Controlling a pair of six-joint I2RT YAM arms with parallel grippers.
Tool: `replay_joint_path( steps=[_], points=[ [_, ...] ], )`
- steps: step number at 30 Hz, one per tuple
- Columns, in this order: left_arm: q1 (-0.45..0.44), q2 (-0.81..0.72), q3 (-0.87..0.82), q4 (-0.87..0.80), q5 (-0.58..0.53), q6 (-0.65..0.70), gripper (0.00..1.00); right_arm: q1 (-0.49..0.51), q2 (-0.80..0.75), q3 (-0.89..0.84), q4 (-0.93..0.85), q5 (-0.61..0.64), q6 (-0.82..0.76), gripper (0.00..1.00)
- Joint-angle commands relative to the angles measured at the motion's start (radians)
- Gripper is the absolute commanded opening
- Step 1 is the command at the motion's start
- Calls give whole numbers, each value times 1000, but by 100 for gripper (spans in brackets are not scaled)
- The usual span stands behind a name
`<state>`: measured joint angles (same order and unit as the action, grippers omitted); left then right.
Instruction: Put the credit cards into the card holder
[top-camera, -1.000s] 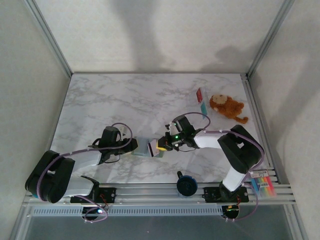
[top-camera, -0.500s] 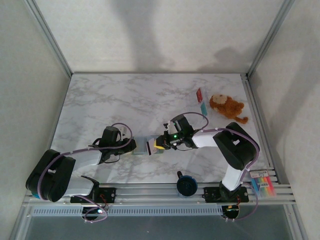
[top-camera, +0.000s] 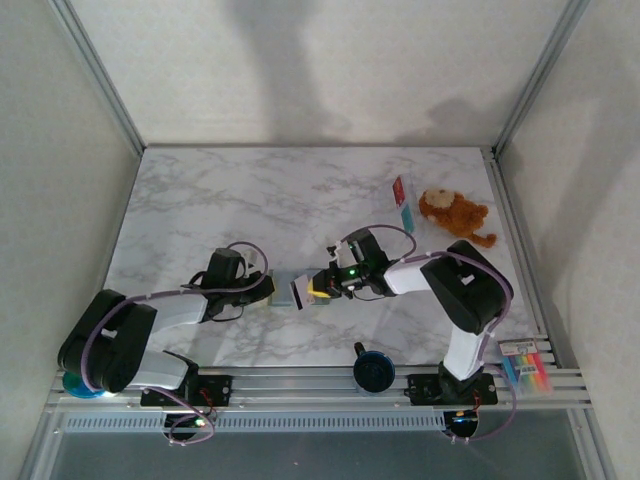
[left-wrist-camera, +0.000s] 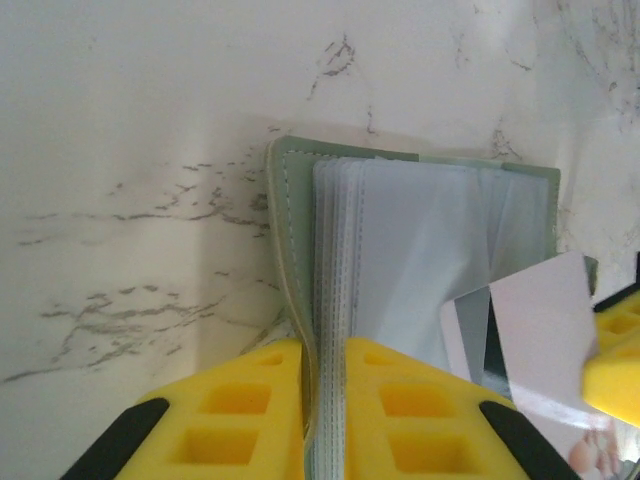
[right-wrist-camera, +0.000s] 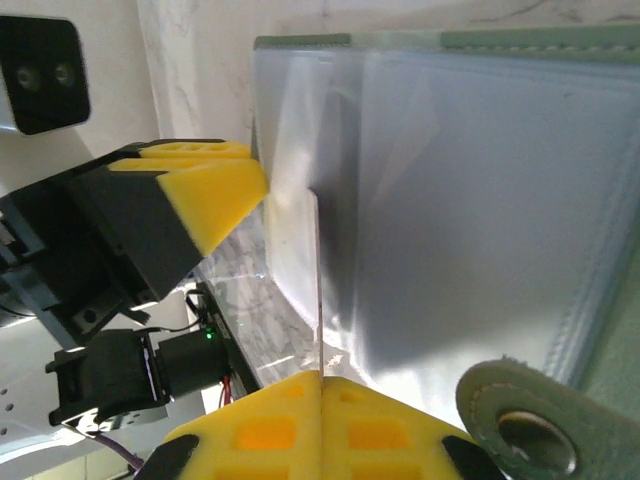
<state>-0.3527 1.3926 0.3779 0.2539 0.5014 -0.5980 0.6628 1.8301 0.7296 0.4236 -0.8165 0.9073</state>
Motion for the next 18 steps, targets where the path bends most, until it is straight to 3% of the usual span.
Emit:
replay_joint_path(
  steps=[1,12,18],
  points=[
    [-8,51,-15,-128,-74,17,14,-25,43,-18,74,-49,-22,0],
    [-8,60,-18,-121,-67,24,14,-60,148,-57,304,-32,94,0],
    [-8,52,-25,-122,-66,24,15,-61,168,-52,340,-1,117,0]
  ],
)
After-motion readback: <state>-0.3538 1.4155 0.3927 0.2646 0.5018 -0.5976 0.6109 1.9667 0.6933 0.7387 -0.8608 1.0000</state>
